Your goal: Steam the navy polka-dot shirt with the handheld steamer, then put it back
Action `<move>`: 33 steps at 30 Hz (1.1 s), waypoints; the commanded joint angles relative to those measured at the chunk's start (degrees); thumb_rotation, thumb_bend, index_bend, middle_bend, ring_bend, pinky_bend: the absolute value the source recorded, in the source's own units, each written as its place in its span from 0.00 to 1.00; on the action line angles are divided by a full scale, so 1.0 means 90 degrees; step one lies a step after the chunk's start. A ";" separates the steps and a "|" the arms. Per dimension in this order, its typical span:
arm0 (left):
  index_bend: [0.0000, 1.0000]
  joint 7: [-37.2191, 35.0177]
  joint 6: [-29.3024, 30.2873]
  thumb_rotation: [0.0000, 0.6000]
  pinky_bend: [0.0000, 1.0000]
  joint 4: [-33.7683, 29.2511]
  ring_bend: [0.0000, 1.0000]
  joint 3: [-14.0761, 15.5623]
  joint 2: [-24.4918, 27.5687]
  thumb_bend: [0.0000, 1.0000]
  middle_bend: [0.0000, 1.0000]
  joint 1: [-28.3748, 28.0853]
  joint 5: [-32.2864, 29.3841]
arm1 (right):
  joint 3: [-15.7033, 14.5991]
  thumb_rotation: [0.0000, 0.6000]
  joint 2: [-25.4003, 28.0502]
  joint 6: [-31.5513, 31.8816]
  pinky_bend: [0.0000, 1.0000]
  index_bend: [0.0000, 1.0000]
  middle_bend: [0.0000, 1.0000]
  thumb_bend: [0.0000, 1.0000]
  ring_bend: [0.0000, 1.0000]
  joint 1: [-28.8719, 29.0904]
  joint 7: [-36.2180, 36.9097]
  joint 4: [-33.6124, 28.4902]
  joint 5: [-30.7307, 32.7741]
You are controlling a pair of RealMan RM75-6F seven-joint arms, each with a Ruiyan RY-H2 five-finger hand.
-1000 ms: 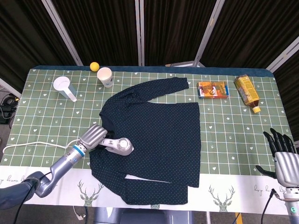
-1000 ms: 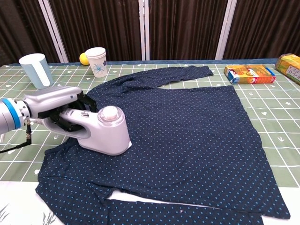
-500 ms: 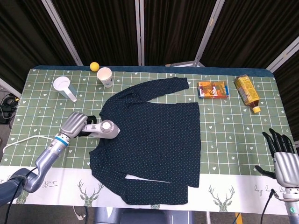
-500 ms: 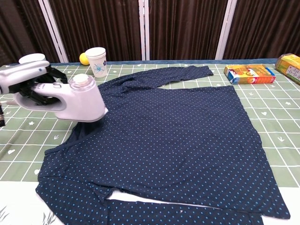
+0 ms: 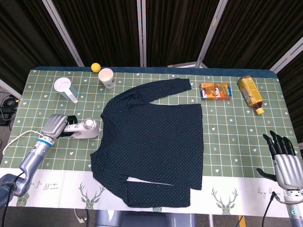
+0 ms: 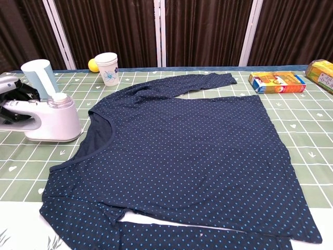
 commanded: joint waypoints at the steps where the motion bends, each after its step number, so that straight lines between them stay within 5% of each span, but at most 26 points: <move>1: 0.33 0.0026 -0.0325 1.00 0.42 0.0013 0.29 0.0061 0.0024 0.04 0.13 -0.0019 -0.0013 | -0.0005 1.00 -0.0003 0.0007 0.00 0.00 0.00 0.00 0.00 -0.0003 -0.0010 -0.0007 -0.0006; 3: 0.22 0.0162 -0.0289 1.00 0.26 -0.0027 0.11 -0.0012 0.0031 0.00 0.01 0.0000 -0.0075 | -0.0010 1.00 0.0001 0.0018 0.00 0.00 0.00 0.00 0.00 -0.0008 -0.0008 -0.0013 -0.0017; 5: 0.14 0.0274 -0.0248 1.00 0.16 -0.0070 0.02 -0.0055 0.0036 0.00 0.00 0.0030 -0.0115 | -0.0015 1.00 0.0010 0.0027 0.00 0.00 0.00 0.00 0.00 -0.0015 0.0008 -0.0019 -0.0025; 9: 0.01 0.0588 -0.0105 1.00 0.02 -0.0334 0.00 -0.0132 0.0218 0.00 0.00 0.0077 -0.0146 | -0.0020 1.00 0.0029 0.0067 0.00 0.00 0.00 0.00 0.00 -0.0032 0.0047 -0.0029 -0.0056; 24: 0.00 0.2153 0.1597 1.00 0.00 -0.3587 0.00 -0.0432 0.2216 0.00 0.00 0.1059 -0.0413 | -0.0114 1.00 0.0172 0.0336 0.00 0.00 0.00 0.00 0.00 -0.0141 0.0222 -0.0183 -0.0373; 33: 0.00 0.3190 0.2939 1.00 0.00 -0.5585 0.00 -0.0120 0.3335 0.00 0.00 0.2182 -0.0346 | -0.0146 1.00 0.0238 0.0402 0.00 0.00 0.00 0.00 0.00 -0.0178 0.0406 -0.0190 -0.0461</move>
